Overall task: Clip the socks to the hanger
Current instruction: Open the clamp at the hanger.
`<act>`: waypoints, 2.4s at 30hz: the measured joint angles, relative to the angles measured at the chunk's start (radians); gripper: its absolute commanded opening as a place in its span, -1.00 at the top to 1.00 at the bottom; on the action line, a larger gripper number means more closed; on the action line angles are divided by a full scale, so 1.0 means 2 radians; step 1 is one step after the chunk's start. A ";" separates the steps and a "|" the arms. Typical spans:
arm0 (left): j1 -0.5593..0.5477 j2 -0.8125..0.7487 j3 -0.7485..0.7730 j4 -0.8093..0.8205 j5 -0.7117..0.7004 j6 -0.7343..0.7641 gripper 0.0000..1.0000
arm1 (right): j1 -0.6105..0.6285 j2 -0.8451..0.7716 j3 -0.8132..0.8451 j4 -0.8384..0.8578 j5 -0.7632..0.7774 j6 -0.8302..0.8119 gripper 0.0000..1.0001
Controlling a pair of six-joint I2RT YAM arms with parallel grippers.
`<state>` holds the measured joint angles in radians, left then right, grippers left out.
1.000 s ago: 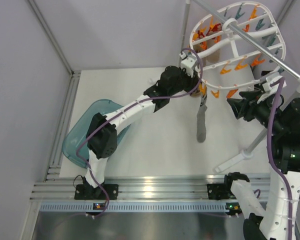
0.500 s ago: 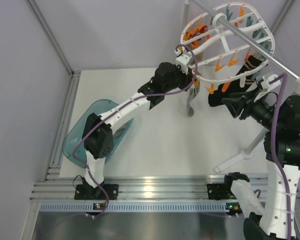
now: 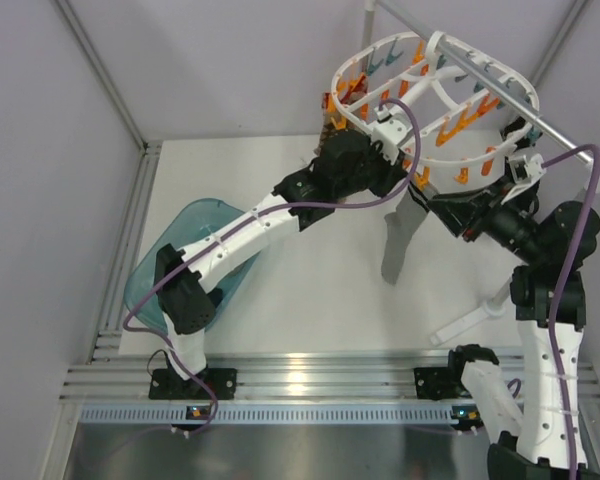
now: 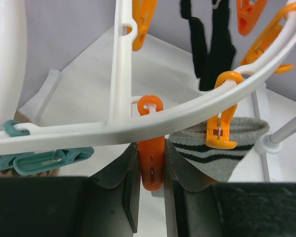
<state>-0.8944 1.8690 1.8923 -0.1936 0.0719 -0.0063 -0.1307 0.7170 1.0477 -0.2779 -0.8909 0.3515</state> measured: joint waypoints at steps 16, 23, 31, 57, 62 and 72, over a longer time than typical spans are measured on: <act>-0.001 -0.002 -0.013 -0.001 0.028 -0.028 1.00 | 0.121 0.029 -0.071 0.093 0.170 0.026 0.24; 0.002 -0.003 -0.049 0.035 0.061 -0.028 1.00 | 0.127 0.044 -0.083 0.131 0.227 0.083 0.17; 0.004 -0.006 -0.060 0.054 0.060 -0.039 1.00 | 0.138 0.053 -0.083 0.150 0.241 0.118 0.20; -0.002 0.003 -0.014 0.033 0.066 -0.081 1.00 | 0.154 0.044 -0.094 0.151 0.212 0.171 -0.03; 0.002 0.003 -0.015 0.035 0.081 -0.084 1.00 | 0.156 0.048 -0.105 0.164 0.259 0.171 -0.09; 0.018 0.003 -0.026 0.050 0.147 -0.078 1.00 | 0.157 0.058 -0.105 0.184 0.315 0.174 -0.07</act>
<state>-0.8577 1.8748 1.8412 -0.0944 0.3656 -0.1619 0.1829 0.8333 0.8375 0.0902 -0.2604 0.7002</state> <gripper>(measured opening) 0.255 0.541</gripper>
